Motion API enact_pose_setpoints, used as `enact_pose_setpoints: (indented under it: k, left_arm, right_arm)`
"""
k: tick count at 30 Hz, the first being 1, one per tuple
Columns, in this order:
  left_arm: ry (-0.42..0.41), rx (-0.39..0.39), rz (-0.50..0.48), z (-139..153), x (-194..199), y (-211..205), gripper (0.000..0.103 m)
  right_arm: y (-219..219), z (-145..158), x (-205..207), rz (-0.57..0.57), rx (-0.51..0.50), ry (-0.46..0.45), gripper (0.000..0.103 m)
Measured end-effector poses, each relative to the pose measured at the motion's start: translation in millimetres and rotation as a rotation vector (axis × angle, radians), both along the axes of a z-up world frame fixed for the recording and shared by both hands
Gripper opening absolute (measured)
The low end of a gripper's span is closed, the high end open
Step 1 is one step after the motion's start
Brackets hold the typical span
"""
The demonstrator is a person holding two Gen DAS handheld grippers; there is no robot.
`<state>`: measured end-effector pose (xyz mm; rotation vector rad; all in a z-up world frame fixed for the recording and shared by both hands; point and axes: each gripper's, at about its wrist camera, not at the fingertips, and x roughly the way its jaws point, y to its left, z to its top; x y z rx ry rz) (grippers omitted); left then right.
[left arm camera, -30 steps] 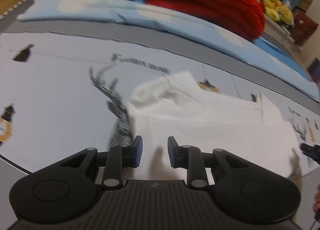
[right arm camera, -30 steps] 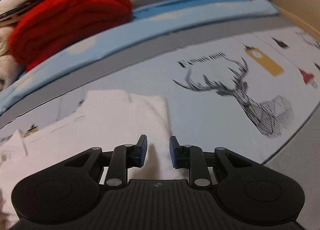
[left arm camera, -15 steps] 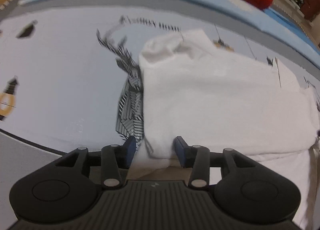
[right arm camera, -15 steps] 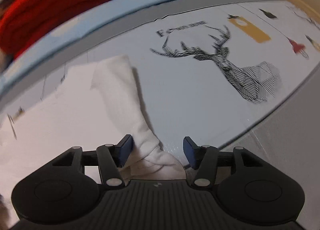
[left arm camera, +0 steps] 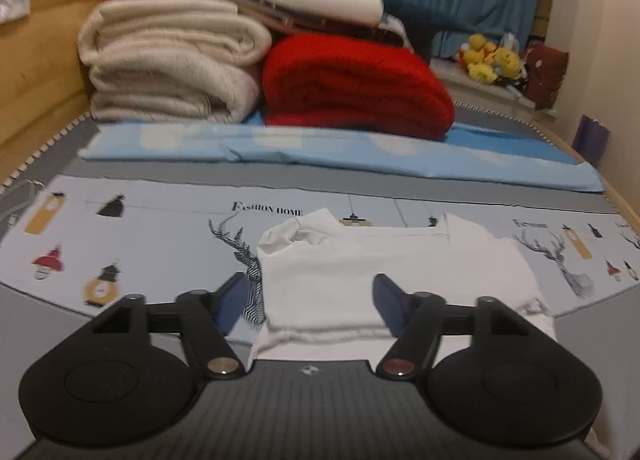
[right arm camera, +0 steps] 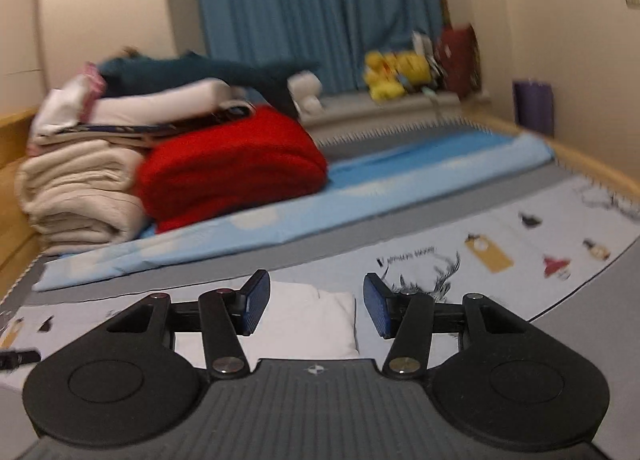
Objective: Fold small clothes
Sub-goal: 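Move both open grippers to the hem of the lengthwise-folded shirt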
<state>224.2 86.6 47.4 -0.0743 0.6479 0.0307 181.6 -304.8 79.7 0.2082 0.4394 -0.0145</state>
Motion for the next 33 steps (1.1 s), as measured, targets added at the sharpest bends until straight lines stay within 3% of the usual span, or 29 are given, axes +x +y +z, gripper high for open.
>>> enact_pose_setpoints:
  k: [6, 11, 13, 14, 19, 25, 29, 31, 33]
  left_arm:
    - [0.026, 0.02, -0.051, 0.4, -112.7, -17.2, 0.079]
    - [0.027, -0.011, -0.037, -42.5, -164.0, -16.4, 0.079]
    - [0.123, -0.069, 0.009, -59.5, -163.6, -10.6, 0.077]
    - [0.133, -0.106, 0.017, -64.0, -164.0, -6.6, 0.077]
    - [0.07, -0.043, 0.008, -66.5, -166.5, -5.4, 0.078]
    - [0.16, -0.134, 0.044, -78.1, -154.9, 13.1, 0.078]
    - [0.221, -0.129, 0.074, -87.0, -147.0, 21.6, 0.077]
    - [0.253, -0.128, 0.1, -93.7, -143.8, 26.3, 0.074]
    - [0.279, -0.14, 0.12, -99.2, -141.6, 31.2, 0.062]
  right_arm:
    - [-20.0, -2.4, -87.0, 0.034, -0.018, 0.015, 0.054]
    - [-26.0, -37.8, -135.2, -0.034, -0.079, -0.011, 0.054]
    - [-25.0, -54.1, -144.8, -0.055, -0.118, 0.013, 0.054]
    - [-23.9, -58.2, -147.0, -0.066, -0.125, 0.035, 0.054]
    - [-12.8, -78.5, -141.9, -0.053, -0.154, 0.113, 0.054]
    - [-21.3, -97.5, -133.2, -0.091, -0.061, 0.215, 0.054]
    - [-25.4, -105.7, -128.7, -0.107, -0.022, 0.264, 0.054]
    - [-26.7, -109.6, -127.0, -0.109, -0.005, 0.287, 0.053]
    - [-29.3, -112.9, -124.4, -0.112, 0.004, 0.309, 0.051]
